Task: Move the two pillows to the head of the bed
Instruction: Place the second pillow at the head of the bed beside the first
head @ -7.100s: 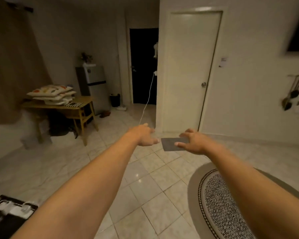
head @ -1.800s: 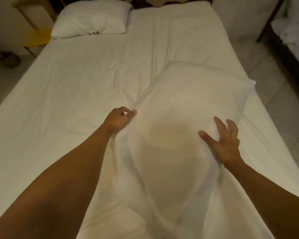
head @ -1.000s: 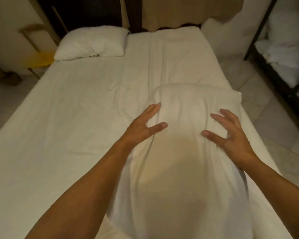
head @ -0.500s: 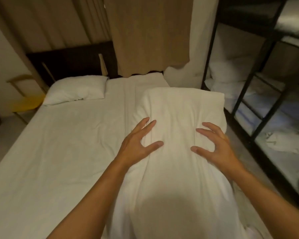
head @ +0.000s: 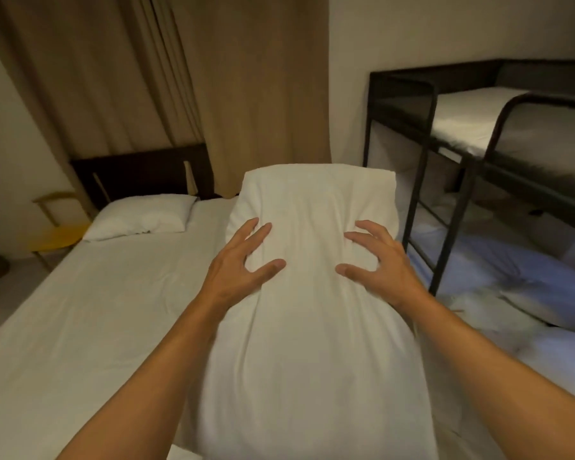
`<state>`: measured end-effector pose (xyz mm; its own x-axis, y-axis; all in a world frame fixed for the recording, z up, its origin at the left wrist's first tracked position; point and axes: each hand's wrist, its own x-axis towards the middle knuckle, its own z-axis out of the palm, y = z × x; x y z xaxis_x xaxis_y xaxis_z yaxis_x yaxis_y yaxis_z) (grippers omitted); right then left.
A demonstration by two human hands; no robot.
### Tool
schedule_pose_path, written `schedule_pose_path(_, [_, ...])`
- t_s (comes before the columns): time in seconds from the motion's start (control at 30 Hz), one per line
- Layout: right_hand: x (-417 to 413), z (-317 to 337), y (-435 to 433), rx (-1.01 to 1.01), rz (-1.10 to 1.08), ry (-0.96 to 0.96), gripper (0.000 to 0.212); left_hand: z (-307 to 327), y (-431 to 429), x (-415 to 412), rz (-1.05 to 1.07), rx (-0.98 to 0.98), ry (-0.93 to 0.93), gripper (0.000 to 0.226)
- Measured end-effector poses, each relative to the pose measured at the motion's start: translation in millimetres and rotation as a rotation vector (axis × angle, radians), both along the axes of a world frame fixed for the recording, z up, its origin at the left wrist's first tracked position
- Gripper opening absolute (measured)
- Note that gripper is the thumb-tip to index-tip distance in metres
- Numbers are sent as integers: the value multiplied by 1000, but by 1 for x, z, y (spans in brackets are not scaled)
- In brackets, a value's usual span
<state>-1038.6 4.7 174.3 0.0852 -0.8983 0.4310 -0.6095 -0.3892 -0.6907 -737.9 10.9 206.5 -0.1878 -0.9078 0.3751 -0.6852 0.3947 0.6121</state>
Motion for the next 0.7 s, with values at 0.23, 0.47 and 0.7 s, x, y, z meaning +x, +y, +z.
schedule_pose_path(0.23, [-50, 36, 28, -33, -4, 56, 73, 22, 32, -51, 8, -20, 45, 73])
schedule_pose_path(0.47, [-67, 47, 52, -82, -51, 2, 70, 42, 43, -66, -51, -72, 45, 70])
schedule_pose_path(0.7, [-72, 52, 63, -62, -64, 20, 73, 46, 48, -71, -76, -74, 36, 71])
